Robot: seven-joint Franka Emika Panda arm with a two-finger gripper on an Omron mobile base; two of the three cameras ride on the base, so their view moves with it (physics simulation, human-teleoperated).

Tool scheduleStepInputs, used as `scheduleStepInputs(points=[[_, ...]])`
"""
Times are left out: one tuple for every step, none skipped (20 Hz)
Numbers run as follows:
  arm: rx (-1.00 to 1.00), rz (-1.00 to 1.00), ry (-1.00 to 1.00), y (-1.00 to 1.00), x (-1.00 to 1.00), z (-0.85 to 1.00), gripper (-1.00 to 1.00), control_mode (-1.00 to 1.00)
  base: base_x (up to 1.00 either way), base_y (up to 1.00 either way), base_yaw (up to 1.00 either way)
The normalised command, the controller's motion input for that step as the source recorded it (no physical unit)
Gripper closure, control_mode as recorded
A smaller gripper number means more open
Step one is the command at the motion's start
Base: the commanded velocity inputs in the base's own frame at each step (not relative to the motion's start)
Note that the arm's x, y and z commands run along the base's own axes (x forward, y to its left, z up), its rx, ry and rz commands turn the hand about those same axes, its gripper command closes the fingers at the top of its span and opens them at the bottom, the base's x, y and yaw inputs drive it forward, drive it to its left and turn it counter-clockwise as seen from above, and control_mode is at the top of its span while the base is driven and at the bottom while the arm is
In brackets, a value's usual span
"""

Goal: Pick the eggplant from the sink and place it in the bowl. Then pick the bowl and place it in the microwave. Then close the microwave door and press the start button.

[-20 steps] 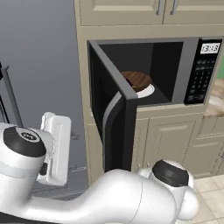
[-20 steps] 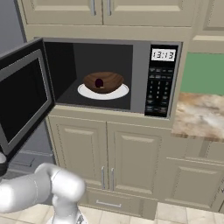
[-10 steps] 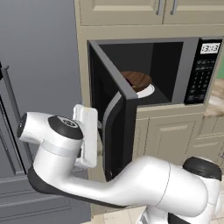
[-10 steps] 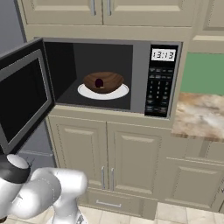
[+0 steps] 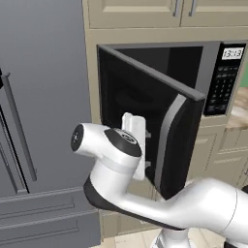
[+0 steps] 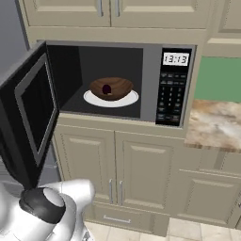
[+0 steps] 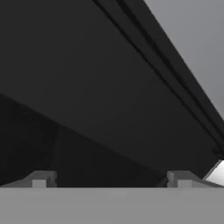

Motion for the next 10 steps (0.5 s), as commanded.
scheduleStepInputs(points=[[-0.02, 0.0, -0.11, -1.0, 0.0, 0.0, -1.0, -1.0, 0.0, 0.0, 0.0], [-0.03, 0.0, -0.08, -1.0, 0.11, 0.0, -1.0, -1.0, 0.0, 0.0, 0.0], [-0.03, 0.0, -0.08, -1.0, 0.18, 0.03, -1.0, -1.0, 0.0, 0.0, 0.0], [-0.04, 0.0, -0.08, -0.98, 0.26, 0.1, -1.0, -1.0, 0.0, 0.0, 0.0], [-0.04, 0.0, -0.07, -0.96, 0.36, 0.11, -1.0, -1.0, 0.0, 0.0, 0.0], [-0.04, 0.0, -0.07, -0.98, 0.41, 0.14, -1.0, -1.0, 0.0, 0.0, 0.0], [-0.04, 0.0, -0.04, -0.96, 0.54, 0.11, -1.0, -1.0, 0.0, 0.0, 0.0], [-0.04, 0.0, -0.03, -0.93, 0.64, 0.11, -1.0, -1.0, 0.0, 0.0, 0.0], [-0.04, 0.0, -0.02, -0.93, 0.72, 0.09, -1.0, -1.0, 0.0, 0.0, 0.0], [-0.04, 0.0, 0.0, -0.91, 0.89, 0.04, -1.0, -1.0, 0.0, 0.0, 0.0]])
